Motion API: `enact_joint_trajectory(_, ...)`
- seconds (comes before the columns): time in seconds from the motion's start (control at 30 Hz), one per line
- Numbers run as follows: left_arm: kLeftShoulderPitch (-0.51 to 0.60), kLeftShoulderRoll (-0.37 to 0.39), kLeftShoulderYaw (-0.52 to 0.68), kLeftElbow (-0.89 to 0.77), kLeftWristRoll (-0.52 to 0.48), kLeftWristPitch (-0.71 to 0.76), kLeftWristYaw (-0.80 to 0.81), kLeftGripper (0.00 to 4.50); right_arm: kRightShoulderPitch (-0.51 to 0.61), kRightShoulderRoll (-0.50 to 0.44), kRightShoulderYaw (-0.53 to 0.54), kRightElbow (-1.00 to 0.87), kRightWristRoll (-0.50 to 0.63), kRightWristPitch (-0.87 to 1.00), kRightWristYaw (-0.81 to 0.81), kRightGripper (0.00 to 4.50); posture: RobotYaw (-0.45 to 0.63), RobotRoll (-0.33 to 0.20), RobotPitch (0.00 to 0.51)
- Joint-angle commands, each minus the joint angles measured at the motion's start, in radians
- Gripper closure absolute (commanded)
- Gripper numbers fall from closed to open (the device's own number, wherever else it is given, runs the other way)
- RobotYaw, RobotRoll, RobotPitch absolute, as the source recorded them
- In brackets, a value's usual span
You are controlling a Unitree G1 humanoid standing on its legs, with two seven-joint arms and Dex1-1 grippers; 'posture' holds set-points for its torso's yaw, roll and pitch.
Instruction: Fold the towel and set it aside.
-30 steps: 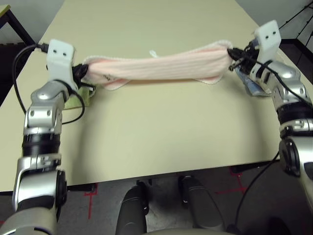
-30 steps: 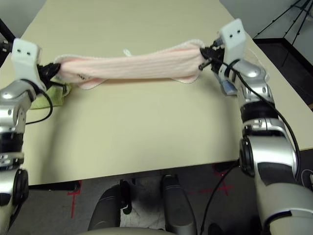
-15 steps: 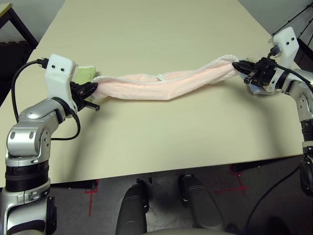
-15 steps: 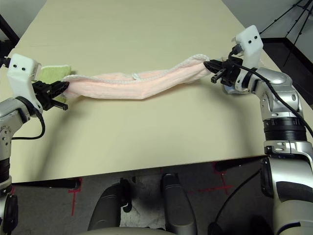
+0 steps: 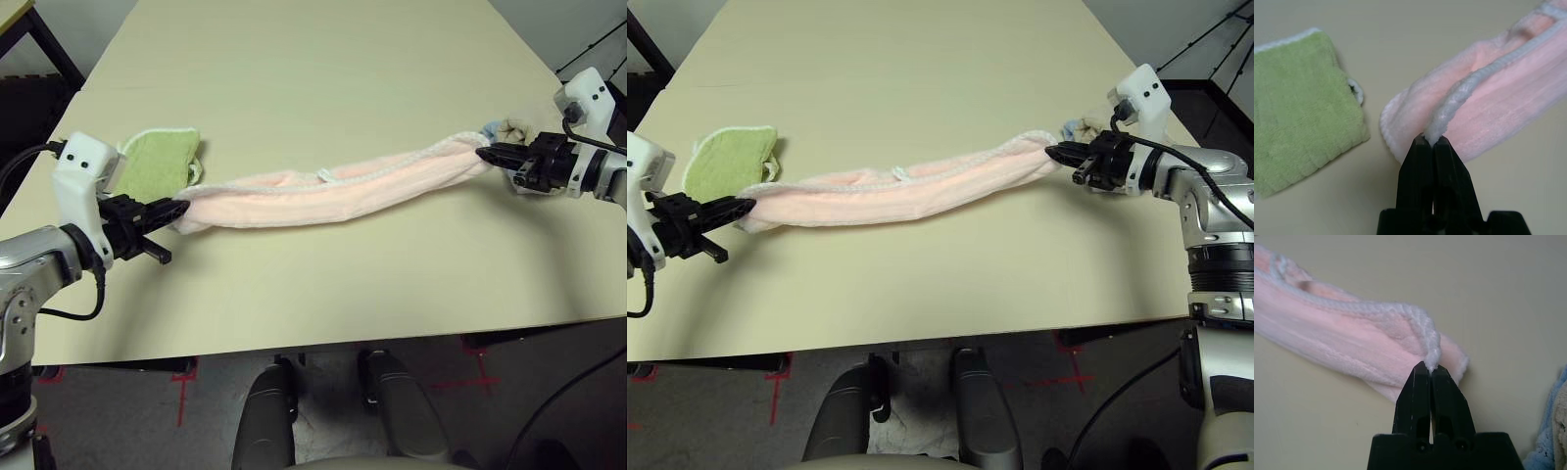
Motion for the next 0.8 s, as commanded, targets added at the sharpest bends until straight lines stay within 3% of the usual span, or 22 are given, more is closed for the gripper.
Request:
enact_joint_trajectory(0.03, 0.019, 0.028, 0.031, 0.015, -0.021, 0.004, -0.022, 4.47, -0.017, -0.025, 0.002, 0.033, -0.010, -0.017, 0.018, 4.50, -0.13, 0.000, 0.204)
enact_joint_trajectory(0.3, -0.080, 0.028, 0.034, 0.117, 0.015, -0.070, 0.045, 4.47, -0.120, -0.009, 0.019, 0.229, -0.118, -0.190, -0.109, 4.50, -0.13, 0.000, 0.209)
enact_joint_trajectory(0.47, -0.170, 0.031, -0.036, 0.208, 0.061, -0.160, 0.070, 4.47, -0.196, 0.029, 0.053, 0.361, -0.177, -0.296, -0.184, 4.50, -0.14, 0.000, 0.210)
enact_joint_trajectory(0.8, -0.542, -0.013, -0.274, 0.638, 0.254, -0.480, 0.083, 4.47, -0.463, 0.149, 0.109, 0.729, -0.312, -0.528, -0.451, 4.50, -0.16, 0.000, 0.197)
